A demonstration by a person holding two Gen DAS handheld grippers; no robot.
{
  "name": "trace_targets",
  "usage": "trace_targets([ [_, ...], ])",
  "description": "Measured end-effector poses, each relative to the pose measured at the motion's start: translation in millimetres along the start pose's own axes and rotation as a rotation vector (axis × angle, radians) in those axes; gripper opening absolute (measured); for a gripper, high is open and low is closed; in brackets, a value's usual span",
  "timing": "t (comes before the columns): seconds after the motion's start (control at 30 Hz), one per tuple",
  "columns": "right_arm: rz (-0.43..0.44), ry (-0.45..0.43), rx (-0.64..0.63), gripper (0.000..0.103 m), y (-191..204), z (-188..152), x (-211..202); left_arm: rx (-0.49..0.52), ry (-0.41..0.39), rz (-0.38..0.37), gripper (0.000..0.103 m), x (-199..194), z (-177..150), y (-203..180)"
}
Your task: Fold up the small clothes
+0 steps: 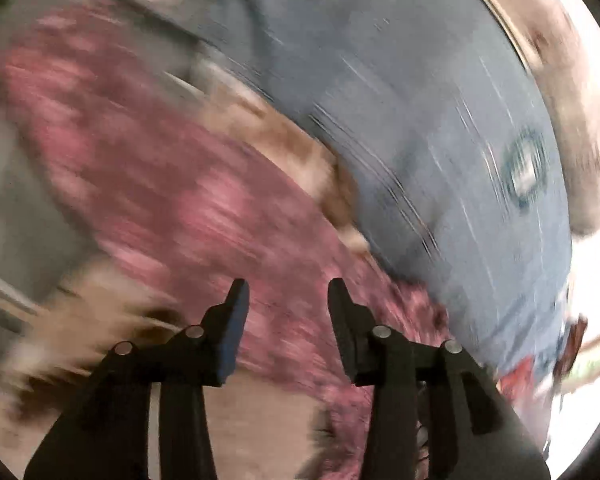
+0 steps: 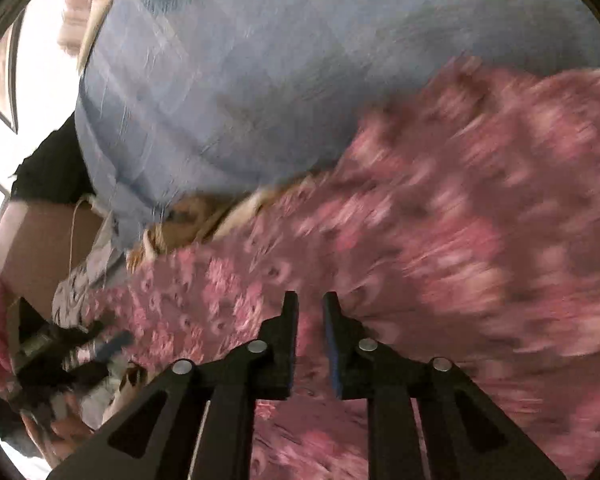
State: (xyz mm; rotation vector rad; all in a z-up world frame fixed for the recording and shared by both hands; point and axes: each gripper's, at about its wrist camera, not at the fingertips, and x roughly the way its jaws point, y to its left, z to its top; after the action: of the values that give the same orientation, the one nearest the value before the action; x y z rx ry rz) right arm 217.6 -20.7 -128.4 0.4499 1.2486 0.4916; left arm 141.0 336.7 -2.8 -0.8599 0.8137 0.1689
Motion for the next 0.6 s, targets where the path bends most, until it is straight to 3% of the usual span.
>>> trace_targets([
  [0.07,-0.025,-0.085,-0.045,0.021,0.4,-10.5,-2.9,-0.061,-0.045,0.037,0.046,-20.1,18.6,29.7],
  [0.2,0.001,-0.093,-0.022,0.020,-6.1,-12.6,-9.2,-0.142,-0.080,0.077,0.054,-31.2,37.4,64.1],
  [0.4,0.002,-0.094,-0.016,0.020,-6.9,-8.4,-6.4,-0.215,-0.035,0.096,0.057,10.8,41.8,79.2],
  [0.47,0.009,-0.095,-0.012,0.020,-5.6,-7.7,-3.4,-0.260,-0.064,0.050,0.051,15.4,43.6,82.5],
  [0.5,0.011,-0.096,-0.011,0.020,-5.6,-7.7,-2.7,-0.264,-0.086,0.056,0.038,14.2,44.7,81.4],
  [0.53,0.015,-0.096,-0.008,0.020,-6.2,-7.8,-2.8,-0.254,-0.099,0.054,0.017,12.7,45.6,78.9],
  [0.6,0.022,-0.095,-0.004,0.020,-7.2,-8.2,-2.6,-0.210,-0.116,0.027,0.005,7.1,46.5,70.2],
])
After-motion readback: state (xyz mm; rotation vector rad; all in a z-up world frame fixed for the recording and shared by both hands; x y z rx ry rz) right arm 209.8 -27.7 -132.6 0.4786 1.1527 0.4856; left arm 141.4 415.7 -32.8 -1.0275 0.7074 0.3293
